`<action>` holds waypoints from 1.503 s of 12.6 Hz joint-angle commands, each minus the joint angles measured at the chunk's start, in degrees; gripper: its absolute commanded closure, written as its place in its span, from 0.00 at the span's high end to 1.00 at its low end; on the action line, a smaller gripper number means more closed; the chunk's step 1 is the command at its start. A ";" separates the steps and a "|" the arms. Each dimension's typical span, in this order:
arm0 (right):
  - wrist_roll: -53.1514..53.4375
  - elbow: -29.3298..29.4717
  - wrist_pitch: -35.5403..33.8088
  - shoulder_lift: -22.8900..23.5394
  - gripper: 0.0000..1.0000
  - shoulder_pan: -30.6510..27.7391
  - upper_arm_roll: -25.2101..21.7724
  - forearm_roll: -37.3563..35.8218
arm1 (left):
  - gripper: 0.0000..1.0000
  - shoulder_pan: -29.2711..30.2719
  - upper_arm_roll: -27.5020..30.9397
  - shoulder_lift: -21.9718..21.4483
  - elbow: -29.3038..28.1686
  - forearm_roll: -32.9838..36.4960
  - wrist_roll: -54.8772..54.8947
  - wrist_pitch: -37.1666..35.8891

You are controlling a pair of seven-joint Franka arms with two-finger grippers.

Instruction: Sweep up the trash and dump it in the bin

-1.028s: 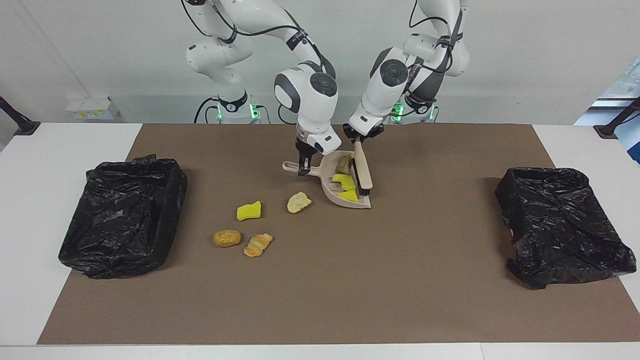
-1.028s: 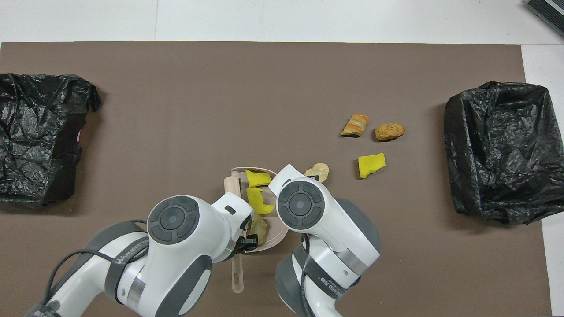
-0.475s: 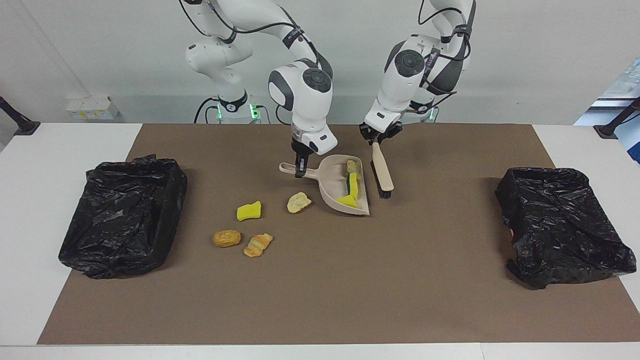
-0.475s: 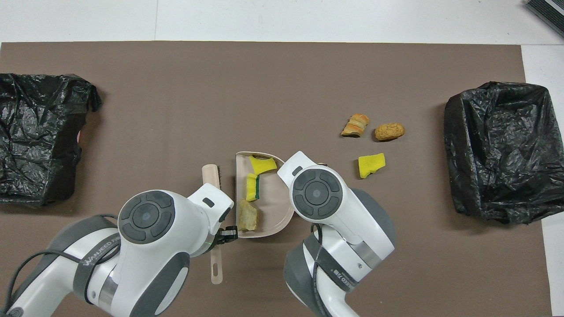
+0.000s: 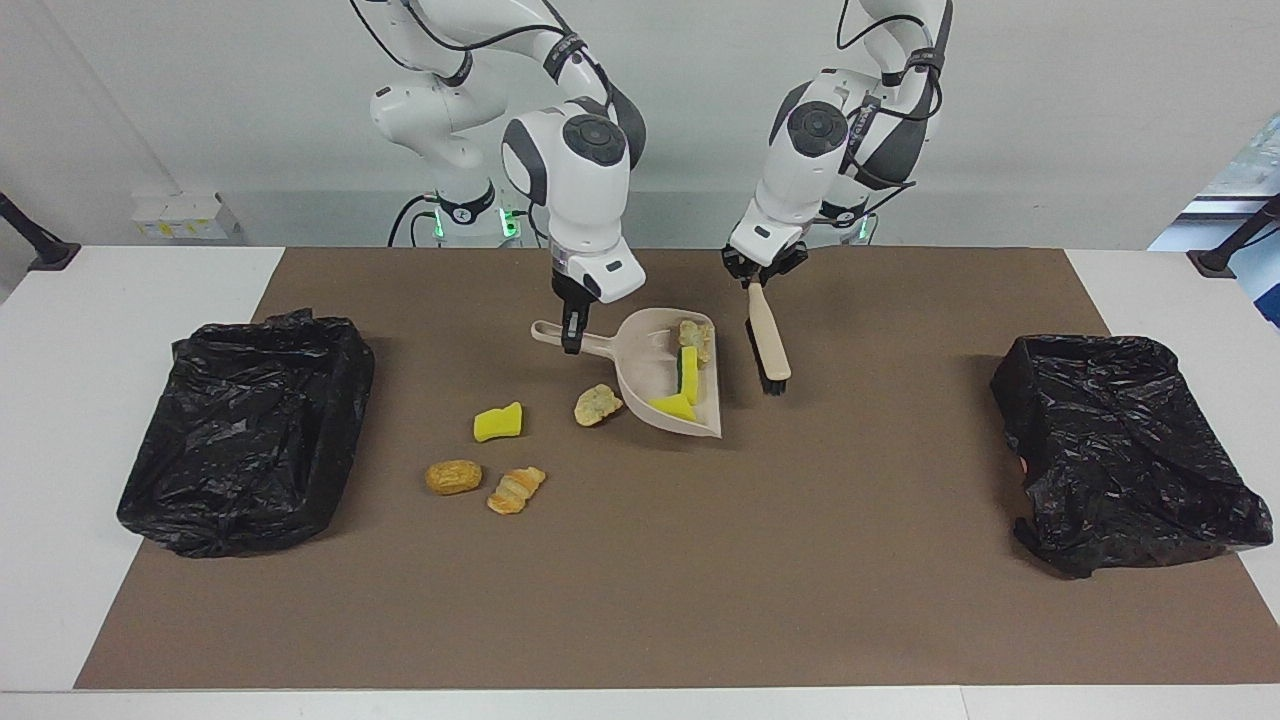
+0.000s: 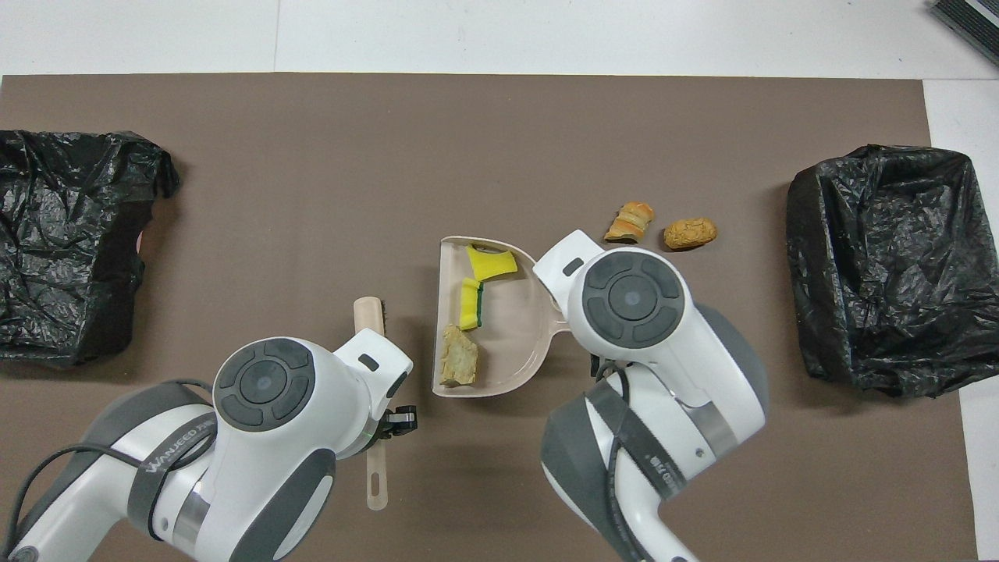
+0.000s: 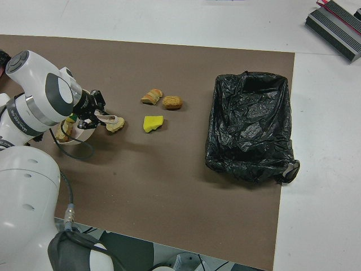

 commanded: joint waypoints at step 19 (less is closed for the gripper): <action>-51.11 7.82 -8.78 -2.11 0.00 -40.25 -3.79 5.45 | 0.00 -22.57 -0.96 -7.41 -12.35 1.16 -20.30 10.61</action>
